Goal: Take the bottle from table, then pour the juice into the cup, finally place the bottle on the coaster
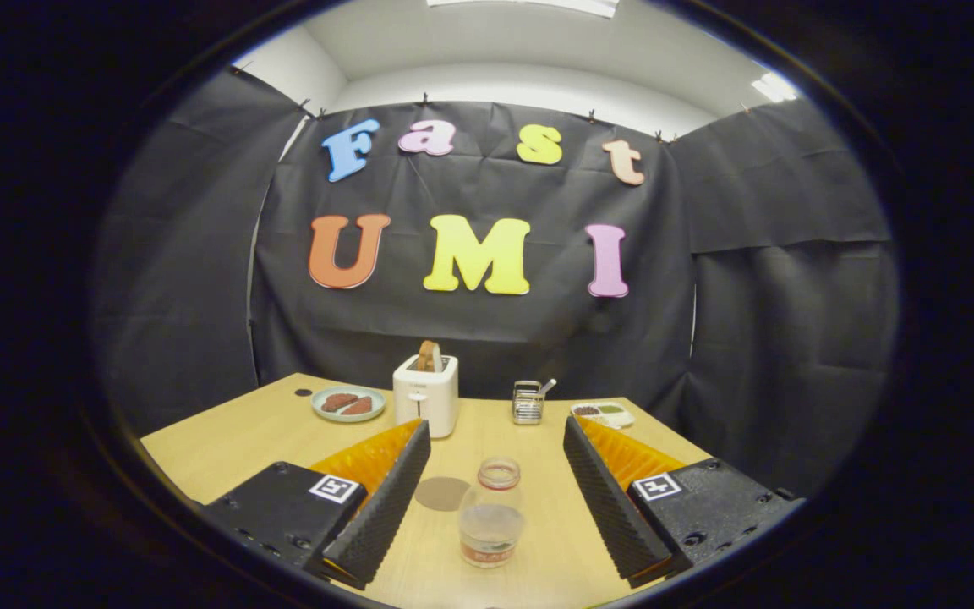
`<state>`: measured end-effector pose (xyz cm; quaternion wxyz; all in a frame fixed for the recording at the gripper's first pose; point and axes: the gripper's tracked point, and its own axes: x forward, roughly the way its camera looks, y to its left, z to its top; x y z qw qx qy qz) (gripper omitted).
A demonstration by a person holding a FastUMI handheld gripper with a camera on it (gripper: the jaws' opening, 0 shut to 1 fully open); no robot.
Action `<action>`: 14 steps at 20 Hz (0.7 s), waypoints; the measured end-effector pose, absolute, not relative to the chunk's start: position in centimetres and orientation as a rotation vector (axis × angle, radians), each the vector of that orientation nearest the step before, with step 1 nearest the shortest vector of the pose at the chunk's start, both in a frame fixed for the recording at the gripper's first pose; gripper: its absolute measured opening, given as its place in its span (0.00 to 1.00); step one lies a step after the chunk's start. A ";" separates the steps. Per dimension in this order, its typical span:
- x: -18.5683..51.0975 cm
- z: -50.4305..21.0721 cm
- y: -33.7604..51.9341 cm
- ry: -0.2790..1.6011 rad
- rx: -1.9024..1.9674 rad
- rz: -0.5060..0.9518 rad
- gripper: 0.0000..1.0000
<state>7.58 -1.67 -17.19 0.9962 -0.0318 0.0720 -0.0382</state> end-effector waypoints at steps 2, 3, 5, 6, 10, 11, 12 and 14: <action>7.7 -18.4 -2.1 0.150 -0.058 -0.084 1.00; 7.7 -18.9 -2.2 0.151 -0.055 -0.086 1.00; 7.7 -19.6 -2.3 0.145 -0.050 -0.084 1.00; 7.7 -20.1 -2.3 0.141 -0.045 -0.081 1.00; 7.8 -22.1 -2.4 0.147 -0.027 -0.073 1.00; 7.7 -22.7 -2.3 0.152 -0.031 -0.073 1.00; 7.7 -23.2 -2.3 0.154 -0.035 -0.075 1.00; 7.9 -24.3 -2.4 0.158 -0.045 -0.082 1.00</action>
